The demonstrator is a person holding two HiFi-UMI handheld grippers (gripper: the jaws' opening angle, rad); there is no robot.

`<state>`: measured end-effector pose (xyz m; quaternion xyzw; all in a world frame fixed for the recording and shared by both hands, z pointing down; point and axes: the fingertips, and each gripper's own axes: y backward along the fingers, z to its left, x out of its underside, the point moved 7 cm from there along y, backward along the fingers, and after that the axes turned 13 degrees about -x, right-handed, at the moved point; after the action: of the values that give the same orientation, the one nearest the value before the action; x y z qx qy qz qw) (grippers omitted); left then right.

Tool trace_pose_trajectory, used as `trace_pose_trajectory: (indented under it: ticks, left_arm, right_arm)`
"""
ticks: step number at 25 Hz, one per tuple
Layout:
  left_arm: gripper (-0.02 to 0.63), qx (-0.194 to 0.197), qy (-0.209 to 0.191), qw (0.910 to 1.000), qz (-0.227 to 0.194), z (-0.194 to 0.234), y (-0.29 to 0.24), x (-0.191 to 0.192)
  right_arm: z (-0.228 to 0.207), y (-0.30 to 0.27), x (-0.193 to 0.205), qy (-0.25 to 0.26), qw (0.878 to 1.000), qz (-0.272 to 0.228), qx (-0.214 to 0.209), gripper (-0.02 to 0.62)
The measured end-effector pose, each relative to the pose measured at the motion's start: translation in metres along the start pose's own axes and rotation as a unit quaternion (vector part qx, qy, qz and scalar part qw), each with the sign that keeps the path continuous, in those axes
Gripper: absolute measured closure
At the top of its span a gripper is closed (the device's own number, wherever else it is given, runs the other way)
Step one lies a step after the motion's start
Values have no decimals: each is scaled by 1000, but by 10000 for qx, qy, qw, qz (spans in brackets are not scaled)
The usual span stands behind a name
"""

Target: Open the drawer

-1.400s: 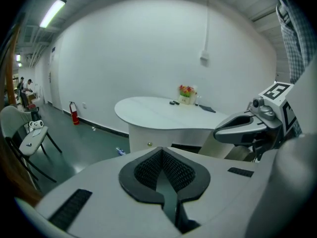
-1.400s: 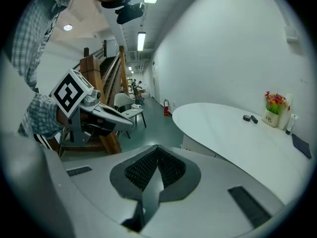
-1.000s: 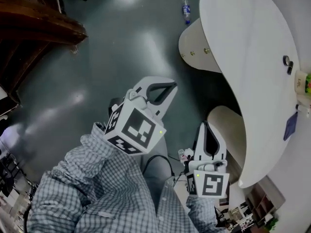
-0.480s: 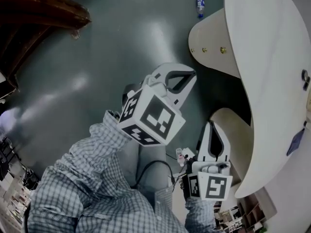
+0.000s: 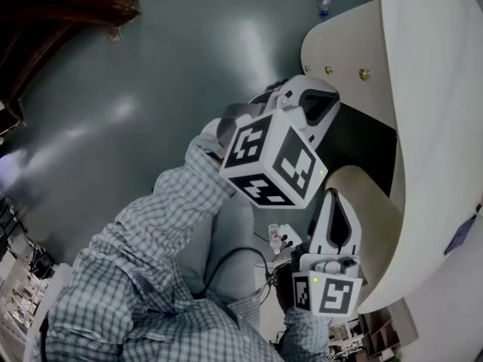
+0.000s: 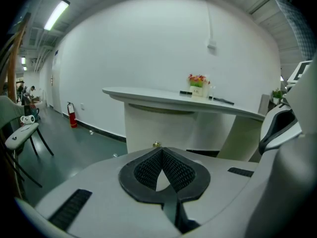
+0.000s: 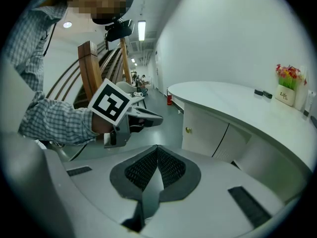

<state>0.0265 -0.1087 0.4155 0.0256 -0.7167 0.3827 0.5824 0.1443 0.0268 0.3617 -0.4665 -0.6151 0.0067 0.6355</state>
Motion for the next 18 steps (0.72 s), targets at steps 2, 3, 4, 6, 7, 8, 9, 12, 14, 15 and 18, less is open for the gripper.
trace_pose_trajectory:
  ticks: [2,3,4,6,7,8,9,12,14,15,18]
  left_arm:
    - [607,-27,46,10000,-18,-1,-10,4]
    - [607,-38,77,10000,-30,-1,-14,6]
    - [607,-45,110,9999,-44,-2,-19,8]
    - [607,-50,147,9999,-73,-2,-28,10]
    - [607,-48,150,9998,-90,-2,-34,11]
    - [607,-40,149,9998,-106,-3,-39,12]
    - [607,-26,145,9998,-120,-3,-45,14]
    - [607,17,105,9998,-150,-6,-61,19]
    - [607,77,88,9998,-165,-7,-70,21]
    - [607,108,96,9997,-172,-8,-73,21]
    - [607,119,102,9997,-171,-12,-84,22]
  right_arm:
    - [-1,0,5,27,10000,58,0,586]
    - [-1,1,8,6,10000,84,2,586]
    - [-2,2,11,-27,9999,109,7,586]
    - [-4,4,15,-86,9998,160,17,587]
    - [-4,5,17,-103,9998,180,19,587]
    - [-5,5,18,-115,9997,198,18,586]
    - [-6,5,20,-126,9997,218,17,587]
    - [-8,6,25,-170,9994,293,25,586]
    - [-9,7,28,-203,9993,324,38,588]
    - [-10,6,29,-225,9992,330,44,586]
    - [-16,6,33,-304,9989,348,66,587]
